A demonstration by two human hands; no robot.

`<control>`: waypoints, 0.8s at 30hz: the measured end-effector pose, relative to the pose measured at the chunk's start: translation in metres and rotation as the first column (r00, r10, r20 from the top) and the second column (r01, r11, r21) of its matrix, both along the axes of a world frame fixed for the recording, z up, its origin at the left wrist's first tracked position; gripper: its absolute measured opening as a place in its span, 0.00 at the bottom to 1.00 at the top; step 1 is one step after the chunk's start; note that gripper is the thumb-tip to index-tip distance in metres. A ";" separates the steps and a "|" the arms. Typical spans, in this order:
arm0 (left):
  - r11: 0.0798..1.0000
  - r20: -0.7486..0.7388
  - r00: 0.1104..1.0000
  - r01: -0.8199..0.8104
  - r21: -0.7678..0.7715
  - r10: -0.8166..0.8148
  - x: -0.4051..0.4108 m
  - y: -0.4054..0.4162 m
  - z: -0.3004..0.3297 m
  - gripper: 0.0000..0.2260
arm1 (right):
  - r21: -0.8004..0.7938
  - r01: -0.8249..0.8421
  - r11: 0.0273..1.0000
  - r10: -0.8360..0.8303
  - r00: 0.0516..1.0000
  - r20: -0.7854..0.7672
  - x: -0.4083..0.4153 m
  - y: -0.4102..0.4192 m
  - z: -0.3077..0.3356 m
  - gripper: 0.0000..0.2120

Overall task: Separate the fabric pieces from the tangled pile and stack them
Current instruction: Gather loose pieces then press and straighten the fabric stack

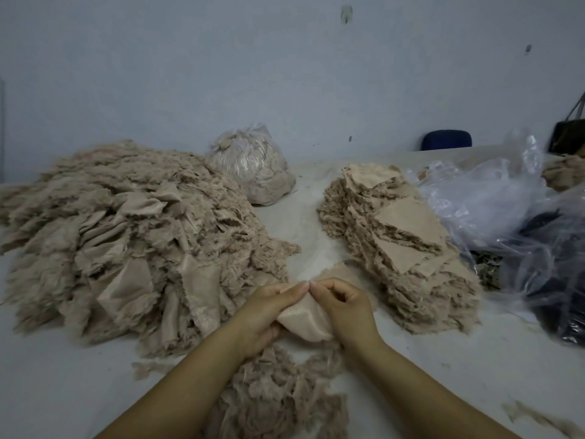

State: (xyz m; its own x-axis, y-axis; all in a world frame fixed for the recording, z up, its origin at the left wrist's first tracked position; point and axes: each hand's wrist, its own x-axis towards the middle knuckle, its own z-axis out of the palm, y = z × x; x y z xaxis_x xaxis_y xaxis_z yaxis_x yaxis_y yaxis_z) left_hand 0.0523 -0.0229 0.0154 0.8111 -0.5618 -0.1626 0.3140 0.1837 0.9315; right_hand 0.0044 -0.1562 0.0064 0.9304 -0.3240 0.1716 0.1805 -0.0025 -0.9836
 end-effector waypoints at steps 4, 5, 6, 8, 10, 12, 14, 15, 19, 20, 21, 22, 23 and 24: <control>0.998 0.066 0.997 -0.051 0.044 0.048 -0.001 -0.007 -0.004 0.14 | 0.034 -0.012 0.999 0.012 1.000 0.009 0.000 0.000 0.003 0.14; 0.992 0.082 0.989 -0.128 0.017 0.126 0.000 -0.009 -0.004 0.10 | 0.029 -0.047 0.998 0.047 0.999 -0.022 -0.002 -0.001 0.004 0.15; 0.980 0.094 0.976 -0.197 -0.008 0.197 0.002 -0.011 -0.004 0.08 | 0.020 -0.094 0.995 0.095 0.993 -0.076 -0.004 -0.001 0.003 0.15; 0.954 0.112 0.948 -0.301 -0.001 0.299 0.007 -0.013 -0.004 0.06 | 0.005 -0.193 0.981 0.191 0.961 -0.199 -0.010 -0.001 0.000 0.13; 0.921 0.163 0.914 -0.385 0.056 0.372 0.011 -0.014 -0.005 0.07 | -0.003 -0.247 0.969 0.241 0.946 -0.217 -0.013 -0.001 -0.004 0.12; 0.887 0.271 0.875 -0.445 0.123 0.401 0.014 -0.016 -0.005 0.06 | -0.019 -0.249 0.968 0.241 0.952 -0.190 -0.013 -0.002 -0.005 0.16; 0.855 0.379 0.834 -0.489 0.172 0.401 0.017 -0.018 -0.006 0.07 | -0.084 -0.245 0.966 0.228 0.959 -0.169 -0.013 -0.003 -0.005 0.17; 0.841 0.423 0.817 -0.504 0.197 0.391 0.020 -0.018 -0.006 0.07 | -0.111 -0.248 0.963 0.228 0.960 -0.162 -0.013 -0.004 -0.006 0.17; 0.797 0.513 0.777 -0.545 0.259 0.365 0.041 -0.006 0.000 0.06 | -0.156 -0.228 0.961 0.197 0.961 -0.195 -0.023 -0.016 -0.014 0.19; 0.782 0.515 0.766 -0.567 0.258 0.385 0.048 0.002 0.003 0.06 | -0.173 -0.209 0.963 0.169 0.960 -0.222 -0.026 -0.022 -0.017 0.20; 0.763 0.526 0.749 -0.593 0.259 0.403 0.055 0.011 0.007 0.06 | -0.204 -0.194 0.959 0.138 0.956 -0.260 -0.030 -0.028 -0.018 0.22; 0.747 0.549 0.732 -0.609 0.266 0.402 0.060 0.019 0.010 0.07 | -0.271 -0.192 0.943 0.107 0.949 -0.298 -0.033 -0.034 -0.017 0.24; 0.745 0.573 0.727 -0.607 0.278 0.378 0.064 0.024 0.013 0.08 | -0.372 -0.191 0.908 0.064 0.943 -0.327 -0.036 -0.039 -0.015 0.26; 0.766 0.593 0.736 -0.573 0.291 0.325 0.064 0.025 0.018 0.09 | -0.481 -0.184 0.857 0.023 0.947 -0.321 -0.036 -0.042 -0.013 0.26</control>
State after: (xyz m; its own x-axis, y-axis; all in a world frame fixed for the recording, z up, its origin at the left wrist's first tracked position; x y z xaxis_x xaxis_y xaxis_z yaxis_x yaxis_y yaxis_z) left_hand 0.1166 0.0021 0.0329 0.9777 -0.0761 0.1956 -0.2091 -0.2738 0.9388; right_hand -0.0311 -0.1987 -0.0071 0.9858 -0.1681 -0.0028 -0.0884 -0.5039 -0.8593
